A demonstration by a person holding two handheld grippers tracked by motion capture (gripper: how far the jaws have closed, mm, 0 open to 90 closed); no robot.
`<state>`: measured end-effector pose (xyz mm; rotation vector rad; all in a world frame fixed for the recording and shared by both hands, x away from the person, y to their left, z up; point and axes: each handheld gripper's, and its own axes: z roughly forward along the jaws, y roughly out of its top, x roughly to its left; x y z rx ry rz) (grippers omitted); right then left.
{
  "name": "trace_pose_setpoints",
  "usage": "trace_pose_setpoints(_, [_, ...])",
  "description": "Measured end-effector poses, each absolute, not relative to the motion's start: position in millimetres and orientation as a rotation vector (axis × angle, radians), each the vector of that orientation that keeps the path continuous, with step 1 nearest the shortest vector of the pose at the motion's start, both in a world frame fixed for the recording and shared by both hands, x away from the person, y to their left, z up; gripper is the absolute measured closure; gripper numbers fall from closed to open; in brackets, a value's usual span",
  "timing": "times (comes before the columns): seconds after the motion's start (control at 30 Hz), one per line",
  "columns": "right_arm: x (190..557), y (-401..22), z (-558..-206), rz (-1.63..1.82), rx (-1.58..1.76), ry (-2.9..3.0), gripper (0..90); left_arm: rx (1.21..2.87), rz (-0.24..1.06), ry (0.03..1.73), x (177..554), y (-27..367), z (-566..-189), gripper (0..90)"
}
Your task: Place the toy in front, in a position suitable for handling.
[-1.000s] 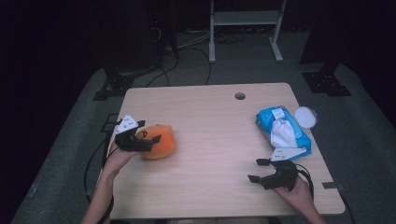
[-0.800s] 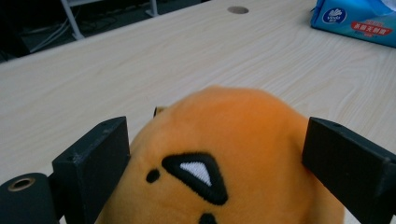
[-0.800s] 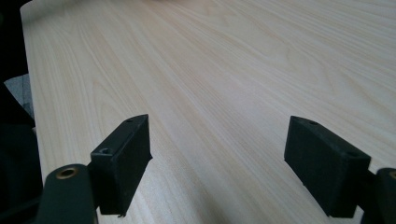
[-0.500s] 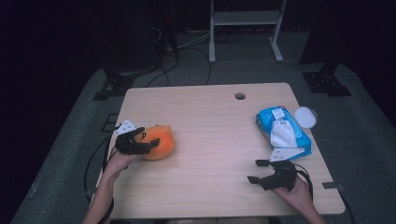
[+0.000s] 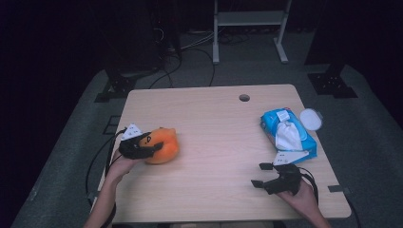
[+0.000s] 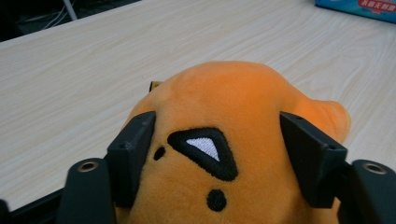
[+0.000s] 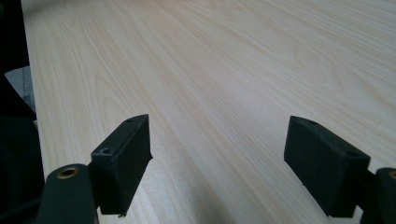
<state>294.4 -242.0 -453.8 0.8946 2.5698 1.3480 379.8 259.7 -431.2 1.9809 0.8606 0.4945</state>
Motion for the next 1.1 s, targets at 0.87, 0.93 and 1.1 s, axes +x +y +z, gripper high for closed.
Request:
trace_pose_setpoints(0.87, [292.2,-244.2,-451.6,1.364,0.895,2.55,21.8,1.902,0.409,0.895,382.9,270.2,-418.9,42.8])
trace_pose_setpoints(0.93, [292.6,-244.1,-451.9,1.363,0.897,2.551,21.8,1.896,0.407,0.891,382.2,271.2,-417.2,42.8])
trace_pose_setpoints(1.1, [292.6,-243.2,-452.2,1.358,0.894,2.554,21.8,1.825,0.387,0.891,380.9,273.9,-411.4,42.8])
